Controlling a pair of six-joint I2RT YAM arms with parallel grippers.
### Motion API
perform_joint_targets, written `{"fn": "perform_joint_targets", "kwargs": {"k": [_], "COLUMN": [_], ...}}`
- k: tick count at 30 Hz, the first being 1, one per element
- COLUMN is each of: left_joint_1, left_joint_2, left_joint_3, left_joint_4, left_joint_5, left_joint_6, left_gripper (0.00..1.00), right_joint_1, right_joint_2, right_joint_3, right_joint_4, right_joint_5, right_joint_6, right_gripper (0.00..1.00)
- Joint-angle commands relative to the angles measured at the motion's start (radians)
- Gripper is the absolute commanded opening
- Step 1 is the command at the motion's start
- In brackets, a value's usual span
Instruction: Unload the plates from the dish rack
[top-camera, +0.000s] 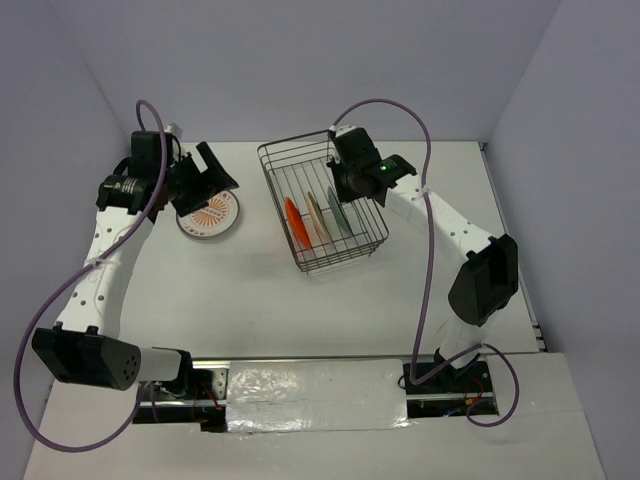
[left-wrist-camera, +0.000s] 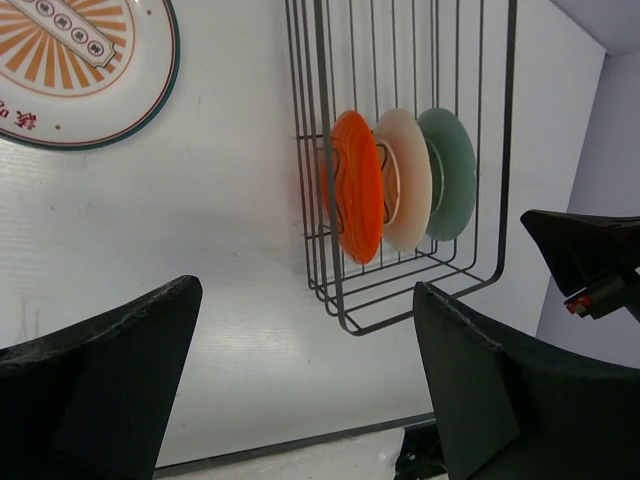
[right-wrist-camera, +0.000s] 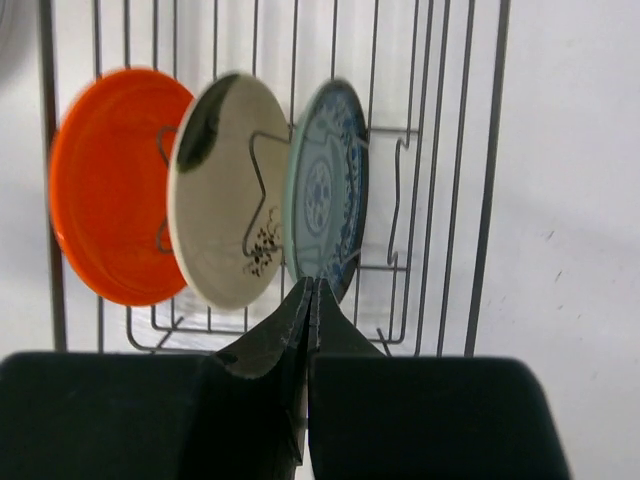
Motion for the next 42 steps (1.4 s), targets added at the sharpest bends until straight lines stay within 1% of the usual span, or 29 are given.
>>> {"fn": "perform_joint_targets", "kwargs": {"k": [1,3,4,5,6,7,8,9,11,13,17,18,20,21,24,25,26,27,29,31,33,35,36,37,38,39,40,41,42], "left_joint_1": [-0.003,-0.003,-0.003,-0.003,-0.003,-0.003,-0.003,-0.003,-0.003,-0.003,-0.003,-0.003,-0.003,-0.003,-0.003,-0.003,-0.003,-0.003,-0.003,-0.003,-0.003,-0.002,-0.002,-0.002,-0.005,-0.014,-0.019,-0.023,-0.034], "left_joint_2": [-0.019,-0.022,-0.023,-0.025,-0.03,-0.033,-0.036,-0.037,-0.037,-0.04,-0.054,-0.056,-0.057,-0.056,-0.039,-0.034,-0.027,-0.024,-0.008,0.012,0.029,0.053,0.059,0.073,0.079,0.082,0.084,0.085,0.088], "left_joint_3": [-0.02,-0.029,-0.031,-0.029,-0.029,-0.032,-0.032,-0.034,-0.041,-0.07,-0.118,-0.13,-0.132,-0.124,-0.104,-0.089,-0.081,-0.063,-0.038,0.012,0.066,0.091,0.085,0.074,0.048,0.032,0.022,0.022,0.032], "left_joint_4": [0.005,0.003,0.002,-0.001,-0.001,-0.003,-0.004,-0.008,-0.008,0.005,0.012,0.017,0.012,0.006,-0.014,-0.017,-0.021,-0.027,-0.032,-0.034,-0.017,0.02,0.057,0.151,0.204,0.309,0.336,0.353,0.357], "left_joint_5": [-0.002,-0.004,-0.002,-0.004,-0.004,-0.005,-0.008,-0.007,-0.008,0.001,-0.007,-0.01,-0.014,-0.02,-0.024,-0.023,-0.019,-0.014,-0.007,0.019,0.041,0.134,0.191,0.25,0.353,0.392,0.417,0.438,0.44], "left_joint_6": [-0.002,-0.001,-0.001,0.001,0.004,0.005,0.008,0.011,0.013,0.014,0.011,0.011,0.016,0.025,0.04,0.044,0.048,0.048,0.039,0.009,-0.025,-0.111,-0.149,-0.248,-0.298,-0.349,-0.433,-0.459,-0.475], "left_gripper": [0.99,0.99,1.0,1.0,0.99,1.0,0.99,0.99,1.0,1.0,0.99,0.99,0.99,1.0,1.0,1.0,0.99,1.0,1.0,0.99,0.99,1.0,1.0,1.0,0.99,1.0,0.99,0.99,1.0], "right_joint_1": [-0.007,-0.014,-0.014,-0.014,-0.017,-0.014,-0.014,-0.014,-0.014,-0.014,-0.014,-0.014,-0.016,-0.017,-0.016,-0.017,-0.013,-0.01,-0.002,-0.002,-0.002,0.016,0.027,0.045,0.105,0.146,0.194,0.291,0.336], "right_joint_2": [-0.012,-0.003,0.004,0.01,0.009,0.008,0.007,0.009,0.009,0.011,0.061,0.089,0.118,0.144,0.158,0.152,0.127,0.106,0.029,-0.035,-0.063,-0.109,-0.135,-0.167,-0.237,-0.268,-0.296,-0.336,-0.348], "right_joint_3": [-0.044,-0.05,-0.044,-0.044,-0.05,-0.062,-0.063,-0.063,-0.063,-0.075,-0.09,-0.093,-0.095,-0.084,-0.057,-0.032,-0.017,0.002,0.055,0.126,0.21,0.236,0.208,0.171,0.089,0.045,0.002,-0.074,-0.104], "right_joint_4": [0.05,0.054,0.044,0.041,0.046,0.058,0.06,0.06,0.063,0.076,0.086,0.092,0.101,0.101,0.086,0.066,0.051,0.037,-0.008,-0.054,-0.121,-0.155,-0.157,-0.138,-0.12,-0.086,-0.071,-0.062,-0.024], "right_joint_5": [-0.043,-0.063,-0.068,-0.069,-0.069,-0.075,-0.083,-0.088,-0.097,-0.111,-0.102,-0.082,-0.068,-0.053,-0.039,-0.04,-0.031,-0.023,0.022,-0.006,-0.057,-0.181,-0.221,-0.242,-0.246,-0.223,-0.197,-0.134,-0.078], "right_joint_6": [-0.006,-0.002,-0.002,-0.006,-0.006,-0.008,-0.006,-0.005,0.003,0.003,-0.019,-0.026,-0.04,-0.042,-0.04,-0.04,-0.034,-0.036,-0.04,-0.069,-0.135,-0.218,-0.294,-0.328,-0.37,-0.461,-0.515,-0.573,-0.654], "right_gripper": [0.0,0.0,0.02,0.18,0.23,0.39,0.47,0.52,0.55,0.55,0.51,0.46,0.39,0.32,0.17,0.08,0.02,0.0,0.0,0.0,0.0,0.0,0.01,0.01,0.01,0.01,0.01,0.0,0.0]}}
